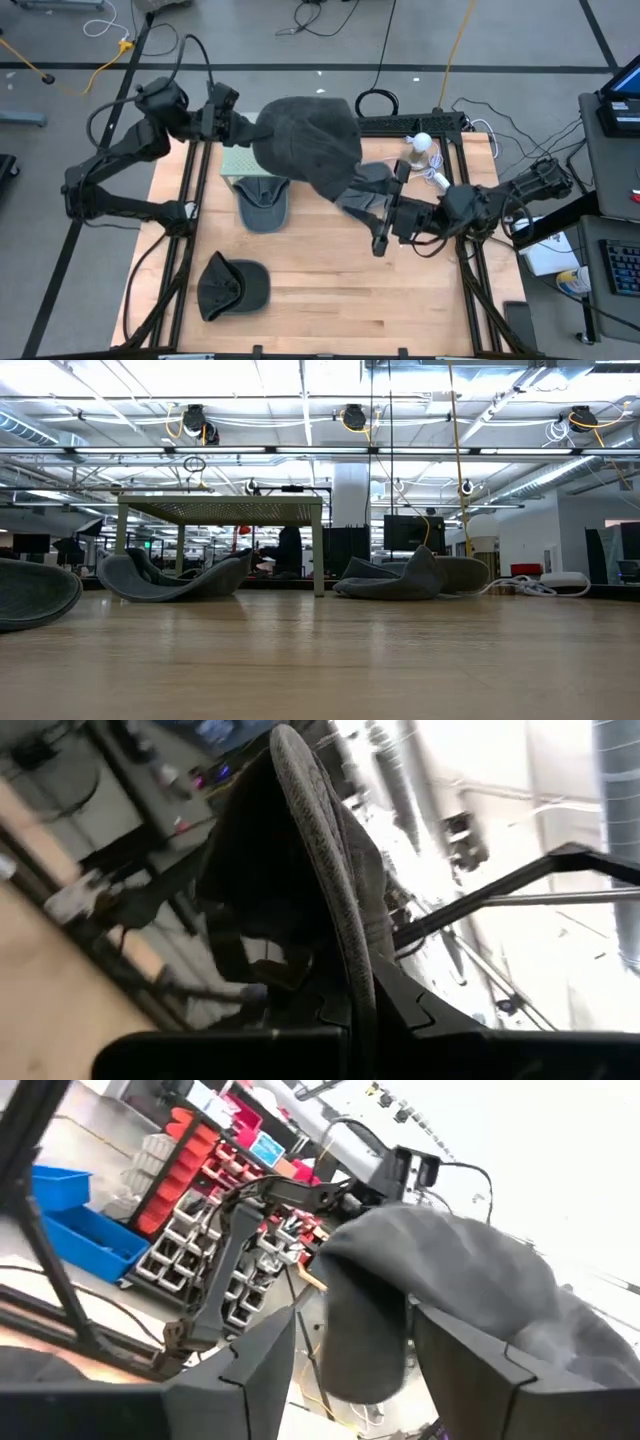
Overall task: Pick & Place hat
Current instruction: Put the black cap on the shelf
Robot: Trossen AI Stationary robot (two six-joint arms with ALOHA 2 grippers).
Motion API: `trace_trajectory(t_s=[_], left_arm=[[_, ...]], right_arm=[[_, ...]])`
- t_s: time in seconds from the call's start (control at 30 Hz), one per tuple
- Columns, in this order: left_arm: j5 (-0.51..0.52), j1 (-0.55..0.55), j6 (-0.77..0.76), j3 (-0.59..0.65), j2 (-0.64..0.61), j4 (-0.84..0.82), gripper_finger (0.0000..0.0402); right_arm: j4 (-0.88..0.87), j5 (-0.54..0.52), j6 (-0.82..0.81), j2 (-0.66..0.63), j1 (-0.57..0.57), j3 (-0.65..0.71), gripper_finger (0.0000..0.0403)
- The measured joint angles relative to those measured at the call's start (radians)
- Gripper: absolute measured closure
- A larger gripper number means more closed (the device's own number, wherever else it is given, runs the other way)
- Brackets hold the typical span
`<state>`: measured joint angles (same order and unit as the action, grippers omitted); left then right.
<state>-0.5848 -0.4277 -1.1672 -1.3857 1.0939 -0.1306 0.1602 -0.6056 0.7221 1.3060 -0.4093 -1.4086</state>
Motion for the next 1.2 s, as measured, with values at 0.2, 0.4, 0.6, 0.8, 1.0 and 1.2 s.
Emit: trace_trajectory(t_s=[0.2,0.4,0.6,0.8,1.0,1.2], left_arm=[[-0.120,-0.086,-0.026,0.000,-0.003,-0.103,0.0394],[-0.216,-0.163,-0.046,0.000,-0.003,-0.137,0.0394],[-0.278,-0.272,-0.030,0.000,-0.002,-0.184,0.0394],[-0.354,-0.404,-0.048,0.000,0.007,-0.194,0.0394],[-0.411,-0.540,-0.079,0.000,0.018,-0.191,0.0394],[-0.447,-0.674,-0.093,0.000,0.042,-0.187,0.0394]], right_arm=[[-0.020,0.000,0.000,0.000,-0.036,0.000,0.0210],[-0.019,0.000,0.000,0.000,-0.056,0.000,0.0213],[-0.015,0.000,-0.002,0.000,-0.058,0.000,0.0215],[-0.015,0.000,0.000,0.000,-0.057,0.000,0.0216],[-0.015,0.000,0.003,0.000,-0.056,0.000,0.0219],[-0.015,0.000,0.004,0.000,-0.055,0.000,0.0220]])
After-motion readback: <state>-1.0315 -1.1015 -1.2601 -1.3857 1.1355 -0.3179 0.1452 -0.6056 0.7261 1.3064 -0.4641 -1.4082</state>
